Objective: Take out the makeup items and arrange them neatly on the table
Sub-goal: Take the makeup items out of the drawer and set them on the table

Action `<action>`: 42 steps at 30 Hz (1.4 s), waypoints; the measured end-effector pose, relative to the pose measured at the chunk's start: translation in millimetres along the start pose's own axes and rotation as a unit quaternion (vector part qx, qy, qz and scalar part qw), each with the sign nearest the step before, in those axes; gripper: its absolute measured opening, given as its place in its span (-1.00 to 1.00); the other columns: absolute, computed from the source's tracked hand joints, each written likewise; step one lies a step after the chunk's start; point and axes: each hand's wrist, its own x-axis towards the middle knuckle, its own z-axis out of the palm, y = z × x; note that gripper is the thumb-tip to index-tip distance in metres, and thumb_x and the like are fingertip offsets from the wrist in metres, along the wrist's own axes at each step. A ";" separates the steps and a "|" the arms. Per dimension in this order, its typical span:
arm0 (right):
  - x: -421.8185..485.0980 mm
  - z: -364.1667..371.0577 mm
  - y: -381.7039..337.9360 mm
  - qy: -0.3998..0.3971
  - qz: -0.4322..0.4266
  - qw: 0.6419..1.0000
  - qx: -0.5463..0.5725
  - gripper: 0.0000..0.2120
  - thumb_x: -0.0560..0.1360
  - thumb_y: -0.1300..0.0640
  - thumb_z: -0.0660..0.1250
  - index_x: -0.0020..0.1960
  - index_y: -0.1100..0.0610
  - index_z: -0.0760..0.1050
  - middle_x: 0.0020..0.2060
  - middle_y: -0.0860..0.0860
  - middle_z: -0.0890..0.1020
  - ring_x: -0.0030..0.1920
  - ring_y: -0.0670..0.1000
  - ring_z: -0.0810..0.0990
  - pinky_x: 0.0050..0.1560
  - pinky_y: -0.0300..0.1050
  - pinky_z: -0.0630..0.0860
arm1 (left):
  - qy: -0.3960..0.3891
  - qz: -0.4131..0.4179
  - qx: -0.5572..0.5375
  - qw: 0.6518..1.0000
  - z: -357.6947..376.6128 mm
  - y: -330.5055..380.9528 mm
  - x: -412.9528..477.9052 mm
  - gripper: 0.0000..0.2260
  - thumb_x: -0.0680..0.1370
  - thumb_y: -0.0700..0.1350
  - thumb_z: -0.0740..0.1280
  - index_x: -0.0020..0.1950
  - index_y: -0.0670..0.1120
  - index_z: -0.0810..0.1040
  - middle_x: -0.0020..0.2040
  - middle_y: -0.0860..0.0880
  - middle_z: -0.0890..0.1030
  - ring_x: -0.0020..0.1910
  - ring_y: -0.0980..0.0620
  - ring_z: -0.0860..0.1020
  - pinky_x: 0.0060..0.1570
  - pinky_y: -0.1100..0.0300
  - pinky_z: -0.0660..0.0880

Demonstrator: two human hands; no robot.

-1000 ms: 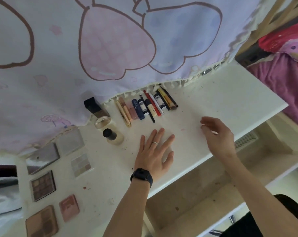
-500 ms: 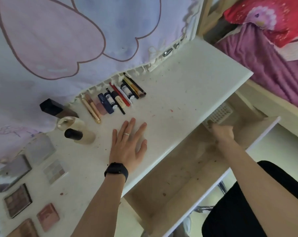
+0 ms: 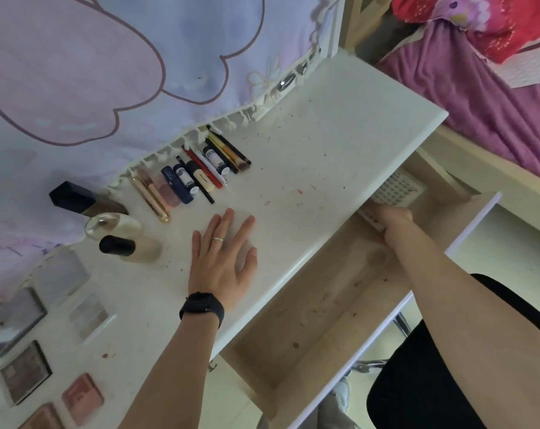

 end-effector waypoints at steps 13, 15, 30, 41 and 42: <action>-99.8 -59.3 42.0 0.001 -0.156 0.987 0.035 -0.66 0.60 0.12 0.38 0.31 0.18 0.40 0.07 0.07 0.63 -0.12 -0.03 0.67 -0.35 -0.20 0.62 | -0.025 -0.014 0.003 1.000 -1.3 1.3 0.0 -0.49 0.61 0.20 -0.09 0.59 0.27 0.04 0.64 0.05 0.01 0.61 0.02 -0.07 0.56 -0.12 -0.12; -124.6 -68.7 50.9 0.007 -0.190 0.981 0.032 -0.71 0.61 0.09 0.36 0.28 0.15 0.41 0.05 0.01 0.63 -0.20 -0.13 0.68 -0.34 -0.26 0.61 | -0.029 -0.016 0.006 0.999 -1.7 2.3 -1.0 -0.49 0.61 0.21 -0.12 0.59 0.27 0.00 0.64 0.06 -0.01 0.61 0.02 -0.09 0.56 -0.12 -0.13; -151.3 4.4 -39.8 -0.084 -0.272 0.959 -0.001 -0.75 0.64 0.12 0.30 0.31 0.11 0.45 0.13 -0.02 0.64 -0.14 -0.13 0.72 -0.12 -0.22 0.64 | -0.020 -0.007 -0.024 0.999 -3.6 0.1 0.4 -0.49 0.61 0.21 -0.08 0.59 0.26 0.07 0.64 0.05 0.02 0.62 0.00 -0.05 0.56 -0.14 -0.10; -140.9 60.4 -63.4 0.043 -0.431 0.853 -0.291 -0.44 0.63 -0.13 0.23 0.58 -0.04 0.22 0.41 0.15 0.36 0.22 0.17 0.51 0.19 -0.02 0.43 | 0.005 0.005 -0.034 0.999 -0.9 -1.9 -0.6 -0.49 0.61 0.17 0.04 0.58 0.25 0.14 0.63 0.06 0.09 0.61 -0.02 0.03 0.56 -0.14 -0.06; -140.2 62.4 -61.8 0.039 -0.431 0.834 -0.342 -0.35 0.60 -0.18 0.25 0.61 -0.03 0.14 0.43 0.16 0.31 0.31 0.20 0.44 0.26 0.04 0.43 | 0.007 0.005 -0.034 0.999 -0.9 -2.3 -0.5 -0.49 0.61 0.17 0.05 0.58 0.25 0.15 0.63 0.06 0.09 0.61 -0.02 0.03 0.56 -0.14 -0.05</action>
